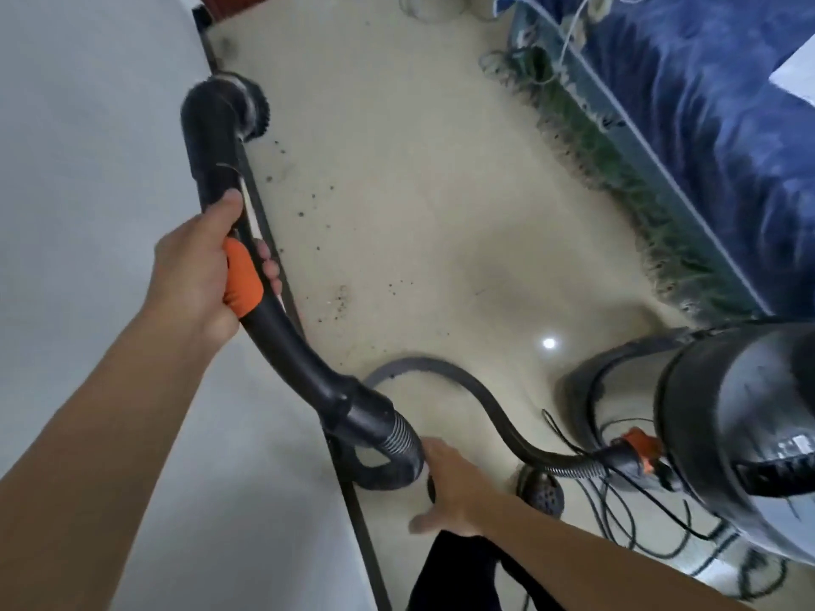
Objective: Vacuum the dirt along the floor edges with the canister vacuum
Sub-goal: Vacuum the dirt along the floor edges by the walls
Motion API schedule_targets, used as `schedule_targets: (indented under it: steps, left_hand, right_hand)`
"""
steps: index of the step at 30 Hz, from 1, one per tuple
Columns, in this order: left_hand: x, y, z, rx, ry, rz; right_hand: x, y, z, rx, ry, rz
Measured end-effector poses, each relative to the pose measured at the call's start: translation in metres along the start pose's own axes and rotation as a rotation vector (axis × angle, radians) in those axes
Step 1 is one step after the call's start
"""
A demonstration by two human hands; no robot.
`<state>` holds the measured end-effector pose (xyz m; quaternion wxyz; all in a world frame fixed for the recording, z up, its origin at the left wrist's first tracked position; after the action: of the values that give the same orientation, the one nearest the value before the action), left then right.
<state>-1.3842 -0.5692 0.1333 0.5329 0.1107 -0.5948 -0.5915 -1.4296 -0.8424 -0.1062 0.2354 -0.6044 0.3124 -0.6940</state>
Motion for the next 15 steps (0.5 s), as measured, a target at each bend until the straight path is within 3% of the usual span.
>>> schedule_targets:
  steps: [3, 7, 10, 12, 15]
  left_hand:
    - [0.017, 0.014, 0.021, -0.038, -0.019, -0.057]
    - [0.03, 0.023, 0.04, -0.077, 0.084, -0.141]
    - [0.032, -0.002, 0.046, -0.146, 0.128, -0.121]
    - [0.028, -0.034, 0.044, -0.173, 0.115, -0.066]
    - [0.01, -0.066, 0.048, -0.216, 0.13, -0.041]
  right_hand:
    - [-0.009, -0.031, -0.03, -0.402, 0.11, 0.036]
    - [-0.016, -0.059, -0.039, -0.487, 0.281, 0.088]
    - [-0.02, -0.078, -0.036, -0.499, 0.318, 0.108]
    - [-0.028, -0.092, -0.038, -0.448, 0.263, 0.132]
    - [-0.05, -0.099, -0.047, -0.292, -0.025, 0.005]
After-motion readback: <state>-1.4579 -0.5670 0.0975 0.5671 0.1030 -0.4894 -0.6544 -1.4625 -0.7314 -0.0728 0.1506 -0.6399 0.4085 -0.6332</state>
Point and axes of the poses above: each hand's wrist, its own x-axis away from the middle knuckle, its own z-axis out of the back of the hand, y = z × x, the point moved 4 cm from there along -x, towards the middle knuckle, and after that the axes turned 15 degrees about -x, right-handed, at the moved point
